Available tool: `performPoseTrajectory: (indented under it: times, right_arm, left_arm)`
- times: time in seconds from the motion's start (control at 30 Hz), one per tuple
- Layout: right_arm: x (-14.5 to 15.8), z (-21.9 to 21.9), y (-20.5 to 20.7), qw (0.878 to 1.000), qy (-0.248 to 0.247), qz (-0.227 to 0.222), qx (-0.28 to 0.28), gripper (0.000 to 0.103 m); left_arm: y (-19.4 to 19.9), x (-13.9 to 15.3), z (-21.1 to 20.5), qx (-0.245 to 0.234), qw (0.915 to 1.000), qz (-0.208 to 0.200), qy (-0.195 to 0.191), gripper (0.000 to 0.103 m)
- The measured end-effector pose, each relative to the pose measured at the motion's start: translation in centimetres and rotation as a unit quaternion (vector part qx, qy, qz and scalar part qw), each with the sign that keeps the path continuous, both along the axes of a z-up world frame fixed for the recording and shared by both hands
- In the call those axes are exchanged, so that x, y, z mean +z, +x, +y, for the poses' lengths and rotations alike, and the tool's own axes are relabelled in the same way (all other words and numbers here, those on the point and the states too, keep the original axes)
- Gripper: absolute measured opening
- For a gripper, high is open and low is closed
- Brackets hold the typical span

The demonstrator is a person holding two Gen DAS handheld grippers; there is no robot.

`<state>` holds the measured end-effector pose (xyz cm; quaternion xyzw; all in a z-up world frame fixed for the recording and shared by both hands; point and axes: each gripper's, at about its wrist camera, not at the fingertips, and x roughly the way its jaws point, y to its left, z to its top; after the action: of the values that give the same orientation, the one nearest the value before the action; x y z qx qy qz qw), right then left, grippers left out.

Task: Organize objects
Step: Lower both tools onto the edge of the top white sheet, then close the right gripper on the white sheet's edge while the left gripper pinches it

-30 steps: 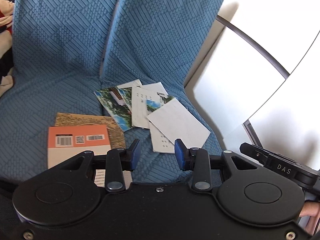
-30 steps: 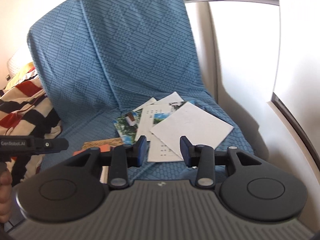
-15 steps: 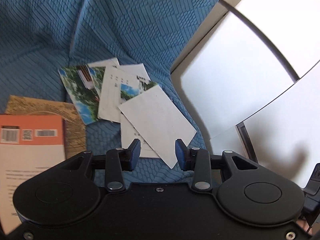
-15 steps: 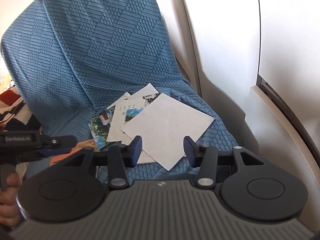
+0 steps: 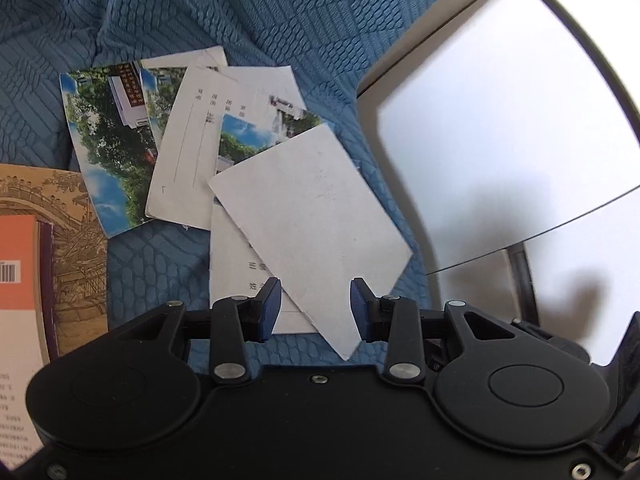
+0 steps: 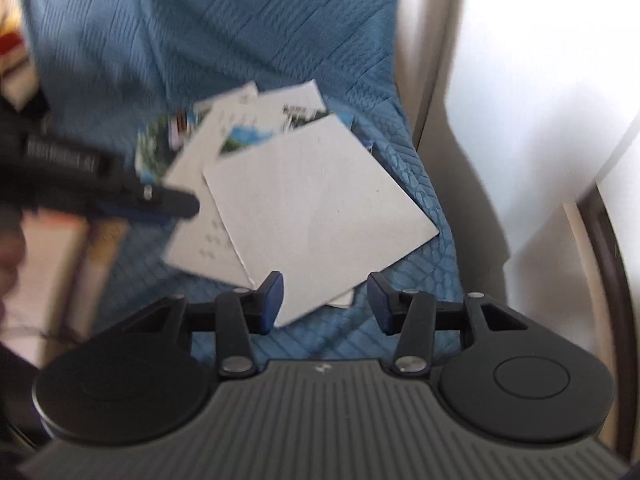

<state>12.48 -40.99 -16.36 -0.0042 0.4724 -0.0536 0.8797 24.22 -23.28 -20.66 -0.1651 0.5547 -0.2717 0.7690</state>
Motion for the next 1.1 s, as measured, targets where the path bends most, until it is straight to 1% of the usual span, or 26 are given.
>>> performPoseTrajectory:
  times: [0.07, 0.13, 0.2, 0.33, 0.53, 0.6, 0.73, 0.8, 0.87, 0.9, 0.93, 0.97, 1.0, 1.07, 1.1]
  right_arm:
    - [-0.6, 0.3, 0.9, 0.999, 0.002, 0.015, 0.031, 0.055]
    - [-1.1, 1.0, 1.6, 0.998, 0.001, 0.023, 0.055, 0.058]
    - [-1.7, 1.8, 2.2, 0.996, -0.013, 0.036, 0.086, 0.059]
    - [-3.0, 3.0, 3.1, 0.989, -0.046, 0.058, 0.127, 0.059]
    - [-4.1, 3.8, 4.2, 0.983, -0.056, 0.078, 0.157, 0.058]
    - [-4.6, 4.1, 4.5, 0.98, -0.065, 0.093, 0.162, 0.057]
    - [-4.7, 4.3, 4.9, 0.978, -0.073, 0.096, 0.172, 0.055]
    - [-4.6, 4.2, 4.9, 0.978, -0.064, 0.1, 0.173, 0.05]
    - [-4.6, 4.1, 4.8, 0.978, -0.05, 0.101, 0.176, 0.04]
    - [-4.6, 4.0, 4.8, 0.978, -0.045, 0.103, 0.174, 0.037]
    - [-4.6, 4.0, 4.8, 0.978, -0.049, 0.104, 0.172, 0.027]
    - [-4.6, 4.2, 4.8, 0.978, -0.05, 0.104, 0.175, 0.021]
    - [-4.6, 4.5, 4.7, 0.977, -0.052, 0.104, 0.178, 0.019]
    - [-4.6, 5.1, 4.5, 0.975, -0.064, 0.101, 0.186, 0.01]
    - [-4.4, 5.4, 4.2, 0.975, -0.07, 0.098, 0.189, 0.009]
  left_arm:
    - [0.6, -0.7, -0.2, 0.0, 0.9999, 0.006, 0.008, 0.035]
    - [1.0, -1.3, -0.3, 0.002, 0.9998, 0.01, 0.016, 0.035]
    - [1.4, -1.6, -0.2, 0.006, 0.9997, 0.01, 0.022, 0.035]
    - [1.9, -1.9, 0.4, 0.021, 0.9995, 0.018, 0.015, 0.035]
    - [2.2, -1.6, 0.7, 0.026, 0.9995, 0.016, 0.01, 0.035]
    - [2.2, -1.6, 0.7, 0.028, 0.9994, 0.017, 0.009, 0.035]
    - [2.2, -1.6, 0.7, 0.028, 0.9994, 0.018, 0.005, 0.035]
    - [2.1, -1.5, 0.7, 0.028, 0.9994, 0.02, 0.001, 0.035]
    - [1.9, -1.4, 0.7, 0.027, 0.9995, 0.019, -0.002, 0.035]
    - [1.9, -1.3, 0.6, 0.025, 0.9995, 0.018, -0.004, 0.035]
    - [1.8, -1.2, 0.6, 0.024, 0.9996, 0.017, -0.005, 0.035]
    - [1.8, -1.1, 0.6, 0.023, 0.9996, 0.017, -0.006, 0.035]
    - [1.7, -1.0, 0.6, 0.022, 0.9996, 0.016, -0.007, 0.035]
    - [1.7, -0.8, 0.7, 0.021, 0.9996, 0.016, -0.01, 0.035]
    - [1.7, -0.8, 0.7, 0.021, 0.9995, 0.017, -0.012, 0.035]
